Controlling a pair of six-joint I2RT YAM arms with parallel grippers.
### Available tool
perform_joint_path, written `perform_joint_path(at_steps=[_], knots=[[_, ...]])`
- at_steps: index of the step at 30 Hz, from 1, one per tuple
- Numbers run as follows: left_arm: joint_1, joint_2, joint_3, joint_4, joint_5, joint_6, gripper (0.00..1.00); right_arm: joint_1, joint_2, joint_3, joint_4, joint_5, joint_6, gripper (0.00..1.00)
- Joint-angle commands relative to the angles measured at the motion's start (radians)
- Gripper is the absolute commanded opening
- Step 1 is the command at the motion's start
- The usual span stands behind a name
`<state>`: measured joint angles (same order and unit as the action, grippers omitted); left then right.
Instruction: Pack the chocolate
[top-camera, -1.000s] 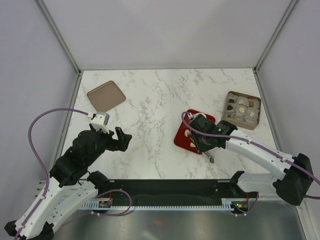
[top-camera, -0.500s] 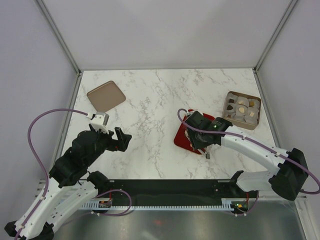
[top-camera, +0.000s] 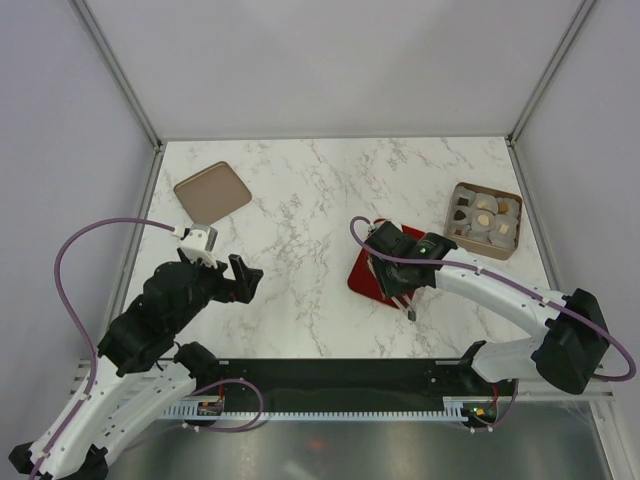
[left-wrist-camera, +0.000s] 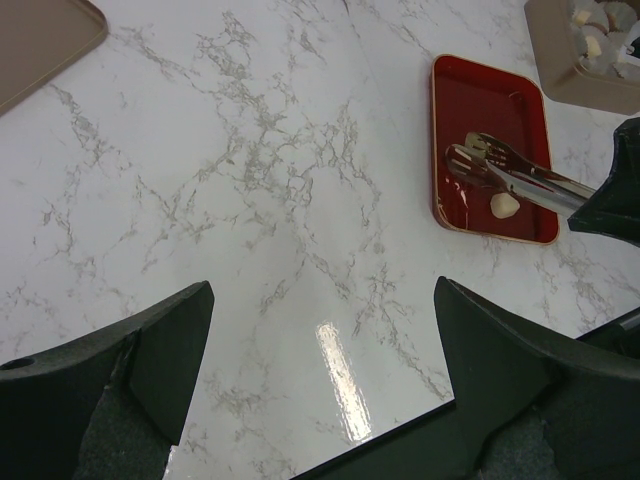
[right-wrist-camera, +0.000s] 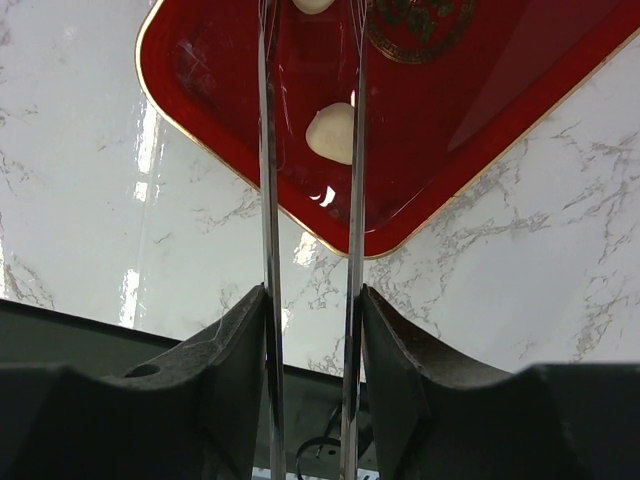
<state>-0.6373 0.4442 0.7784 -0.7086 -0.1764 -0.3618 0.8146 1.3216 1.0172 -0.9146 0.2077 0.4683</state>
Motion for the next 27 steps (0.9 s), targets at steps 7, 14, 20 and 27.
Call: perform_joint_path(at_steps=[7, 14, 20, 27], knots=[[-0.005, -0.009, 0.001, 0.018, -0.014, -0.022, 1.0, 0.005, -0.005, 0.032, 0.025, 0.018, 0.004, 0.41], [-0.005, -0.007, 0.001, 0.017, -0.014, -0.022, 1.0, 0.003, -0.024, 0.053, 0.005, 0.045, 0.001, 0.37], [-0.005, -0.007, 0.001, 0.017, -0.014, -0.02, 1.0, 0.001, -0.038, 0.09, -0.021, 0.068, 0.0, 0.36], [-0.005, -0.01, 0.001, 0.018, -0.014, -0.022, 1.0, -0.02, -0.041, 0.13, -0.046, 0.078, -0.013, 0.36]])
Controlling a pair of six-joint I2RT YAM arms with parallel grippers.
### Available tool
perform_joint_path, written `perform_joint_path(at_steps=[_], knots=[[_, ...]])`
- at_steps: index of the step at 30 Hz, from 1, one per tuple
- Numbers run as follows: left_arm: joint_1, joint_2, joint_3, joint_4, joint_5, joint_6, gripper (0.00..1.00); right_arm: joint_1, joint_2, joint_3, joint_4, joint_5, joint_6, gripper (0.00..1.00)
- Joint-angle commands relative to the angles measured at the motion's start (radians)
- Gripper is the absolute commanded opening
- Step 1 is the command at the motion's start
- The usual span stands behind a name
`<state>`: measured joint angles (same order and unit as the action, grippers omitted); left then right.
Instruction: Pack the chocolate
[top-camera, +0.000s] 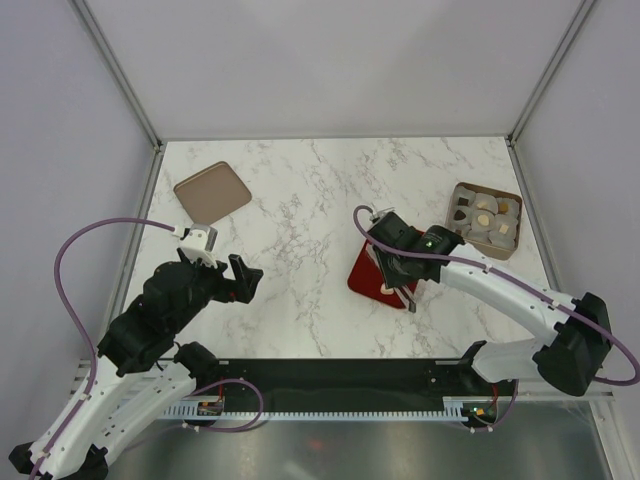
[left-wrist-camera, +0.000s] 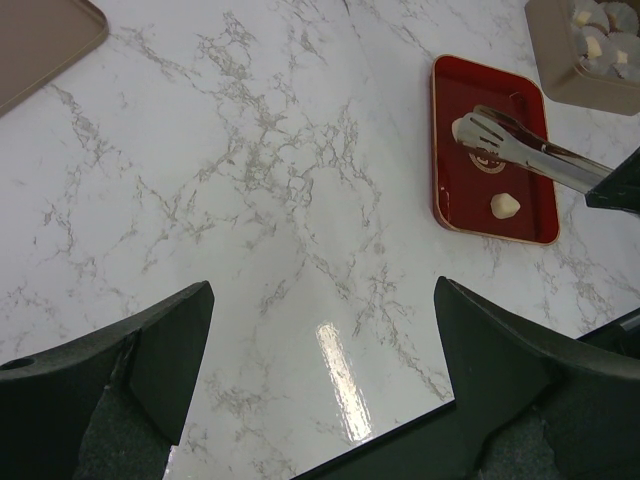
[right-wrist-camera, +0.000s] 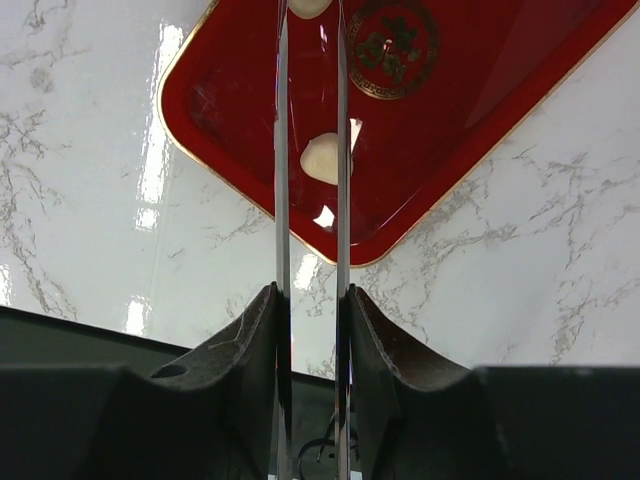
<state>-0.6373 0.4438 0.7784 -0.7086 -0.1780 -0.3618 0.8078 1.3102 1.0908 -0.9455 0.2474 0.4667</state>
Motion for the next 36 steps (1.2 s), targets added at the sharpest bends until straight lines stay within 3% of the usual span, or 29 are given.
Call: perform_joint_path(at_steps=[1, 10, 19, 36], knots=[[-0.005, -0.01, 0.002, 0.017, -0.012, -0.022, 1.0, -0.022, -0.032, 0.066, -0.027, 0.042, -0.014, 0.36], [-0.005, -0.01, 0.002, 0.018, -0.005, -0.02, 1.0, -0.326, -0.075, 0.185, -0.084, 0.049, -0.097, 0.36], [-0.005, -0.013, 0.002, 0.02, 0.011, -0.016, 1.0, -0.646, -0.066, 0.147, -0.085, 0.069, -0.122, 0.35], [-0.005, -0.02, 0.004, 0.023, 0.034, -0.008, 1.0, -0.88, -0.043, 0.037, -0.009, 0.007, -0.119, 0.36]])
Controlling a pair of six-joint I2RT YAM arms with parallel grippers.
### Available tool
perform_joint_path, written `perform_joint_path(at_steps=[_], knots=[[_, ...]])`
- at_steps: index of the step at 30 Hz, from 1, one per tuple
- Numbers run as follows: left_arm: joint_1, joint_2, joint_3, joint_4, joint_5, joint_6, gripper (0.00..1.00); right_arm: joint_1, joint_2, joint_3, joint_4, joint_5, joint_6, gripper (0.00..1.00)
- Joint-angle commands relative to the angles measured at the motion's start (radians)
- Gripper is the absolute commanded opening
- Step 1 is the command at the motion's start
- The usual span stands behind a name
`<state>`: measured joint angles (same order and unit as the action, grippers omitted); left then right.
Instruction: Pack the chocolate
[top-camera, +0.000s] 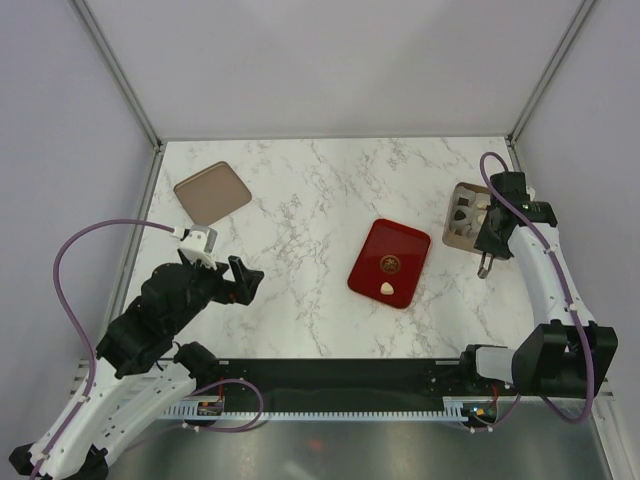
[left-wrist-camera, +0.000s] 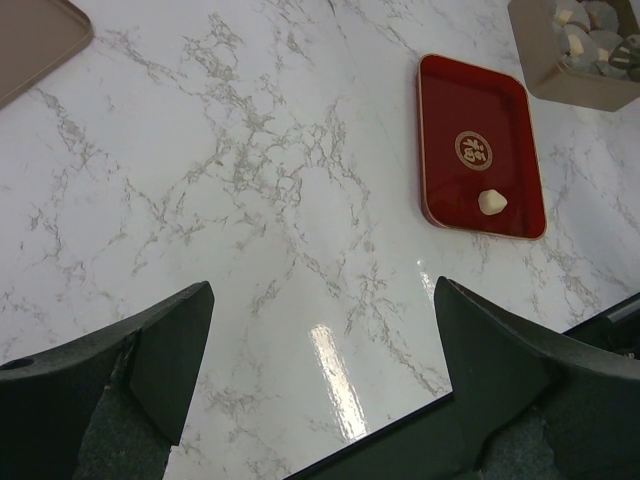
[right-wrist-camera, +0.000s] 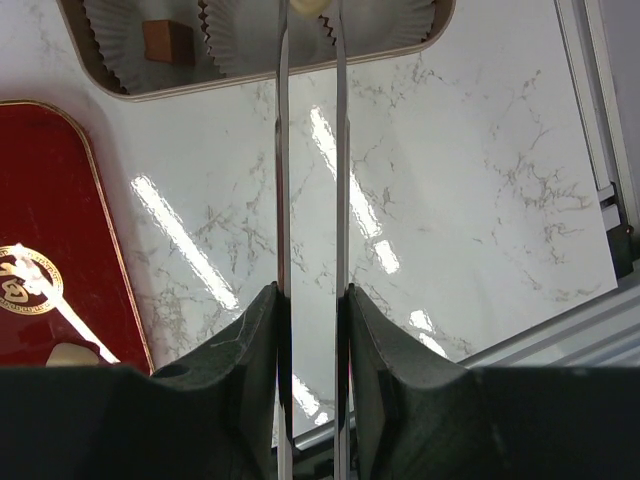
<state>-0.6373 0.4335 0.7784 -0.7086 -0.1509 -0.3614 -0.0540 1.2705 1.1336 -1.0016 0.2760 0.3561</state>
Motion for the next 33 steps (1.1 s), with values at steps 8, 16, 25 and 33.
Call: perform_joint_path(at_steps=[8, 16, 25, 33], knots=[[-0.005, -0.006, 0.002, 0.023, 0.005, -0.01, 1.0, -0.026, -0.014, -0.044, 0.069, -0.077, 0.0, 0.36], [-0.005, -0.001, 0.001, 0.024, 0.005, -0.01, 1.0, -0.027, -0.025, -0.066, 0.072, -0.08, 0.007, 0.4], [-0.005, 0.011, 0.002, 0.023, 0.008, -0.008, 1.0, -0.027, -0.03, -0.026, 0.057, -0.075, 0.023, 0.46], [-0.005, 0.005, 0.001, 0.023, -0.001, -0.01, 1.0, -0.027, -0.034, 0.046, 0.012, -0.081, 0.023, 0.48]])
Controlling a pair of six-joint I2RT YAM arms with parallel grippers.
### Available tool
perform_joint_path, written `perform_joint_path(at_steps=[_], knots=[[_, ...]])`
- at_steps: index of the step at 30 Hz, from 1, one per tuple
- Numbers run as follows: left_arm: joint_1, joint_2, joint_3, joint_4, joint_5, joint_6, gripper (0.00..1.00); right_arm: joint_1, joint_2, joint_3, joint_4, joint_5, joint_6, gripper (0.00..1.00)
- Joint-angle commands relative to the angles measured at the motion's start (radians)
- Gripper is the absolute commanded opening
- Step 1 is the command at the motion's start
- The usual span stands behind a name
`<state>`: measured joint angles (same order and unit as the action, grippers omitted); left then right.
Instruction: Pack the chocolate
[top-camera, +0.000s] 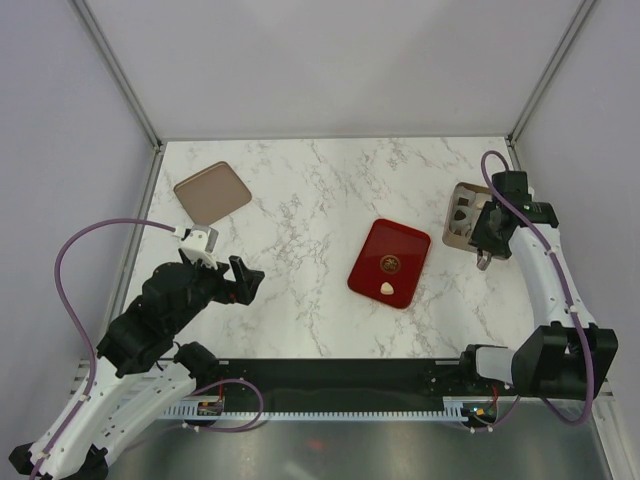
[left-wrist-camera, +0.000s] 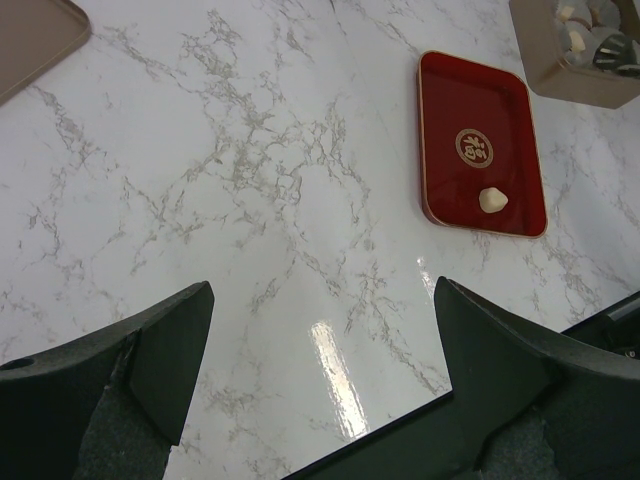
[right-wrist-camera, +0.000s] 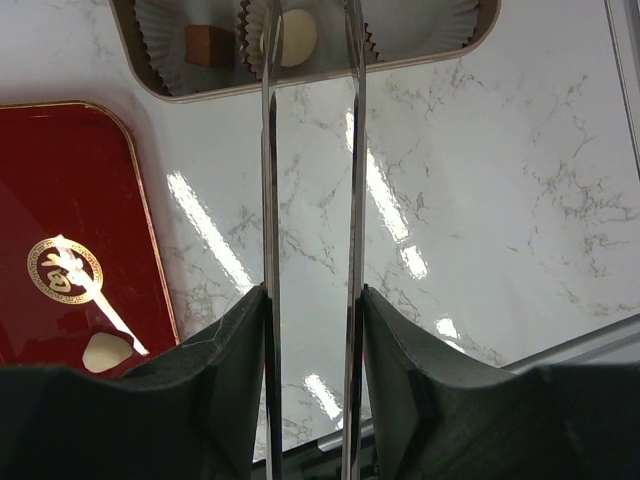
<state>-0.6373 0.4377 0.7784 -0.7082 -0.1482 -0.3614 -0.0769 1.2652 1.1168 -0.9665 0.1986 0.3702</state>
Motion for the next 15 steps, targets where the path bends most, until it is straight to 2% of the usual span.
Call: perform_joint_path(at_steps=[1, 8, 11, 14, 15], knots=[[-0.005, -0.001, 0.001, 0.023, -0.005, -0.01, 1.0, -0.004, -0.032, 0.067, -0.023, -0.007, 0.007, 0.49], [-0.005, -0.004, 0.001, 0.023, -0.005, -0.011, 1.0, -0.001, -0.062, 0.117, -0.044, -0.119, -0.031, 0.48], [-0.005, -0.005, 0.002, 0.023, -0.007, -0.01, 1.0, 0.038, -0.087, 0.123, -0.043, -0.179, -0.048, 0.48], [-0.005, -0.007, 0.001, 0.023, -0.01, -0.011, 1.0, 0.15, -0.108, 0.126, -0.05, -0.182, -0.042, 0.48], [-0.005, -0.005, 0.002, 0.023, -0.011, -0.013, 1.0, 0.228, -0.118, 0.12, -0.054, -0.18, -0.036, 0.47]])
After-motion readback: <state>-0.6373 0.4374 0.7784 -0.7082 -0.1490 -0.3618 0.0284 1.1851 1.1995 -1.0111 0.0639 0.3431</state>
